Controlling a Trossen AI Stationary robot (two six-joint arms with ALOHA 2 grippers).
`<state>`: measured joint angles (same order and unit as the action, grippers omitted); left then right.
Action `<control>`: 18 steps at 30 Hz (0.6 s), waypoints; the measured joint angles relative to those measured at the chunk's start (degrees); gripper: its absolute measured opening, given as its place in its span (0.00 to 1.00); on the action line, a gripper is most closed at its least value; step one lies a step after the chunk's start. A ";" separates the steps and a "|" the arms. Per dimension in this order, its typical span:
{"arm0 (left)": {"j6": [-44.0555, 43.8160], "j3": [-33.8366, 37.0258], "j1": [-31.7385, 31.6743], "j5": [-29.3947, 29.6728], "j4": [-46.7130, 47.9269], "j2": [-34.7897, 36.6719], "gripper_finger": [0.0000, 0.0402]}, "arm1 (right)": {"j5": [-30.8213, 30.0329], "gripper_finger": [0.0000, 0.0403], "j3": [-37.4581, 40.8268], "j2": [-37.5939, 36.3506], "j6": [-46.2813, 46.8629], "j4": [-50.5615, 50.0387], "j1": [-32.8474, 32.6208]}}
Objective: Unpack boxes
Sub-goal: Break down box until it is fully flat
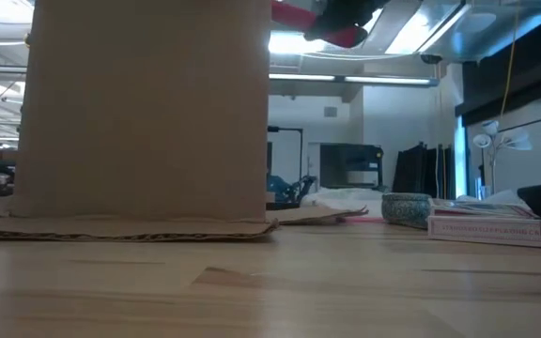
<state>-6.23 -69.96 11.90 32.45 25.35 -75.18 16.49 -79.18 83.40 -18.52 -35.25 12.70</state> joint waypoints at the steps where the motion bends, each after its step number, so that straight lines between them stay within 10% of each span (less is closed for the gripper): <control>1: -0.54 -0.02 0.04 -0.01 0.31 0.32 0.55 | -0.81 0.16 -0.01 0.00 -0.03 -0.39 -0.67; 18: -3.91 -0.13 4.56 -0.20 2.88 1.07 0.55 | -17.52 0.13 -0.09 -0.11 7.15 -7.26 -16.57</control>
<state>-10.14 -70.08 16.46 32.25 28.23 -74.11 -1.03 -79.26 83.29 -11.37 -42.50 -3.87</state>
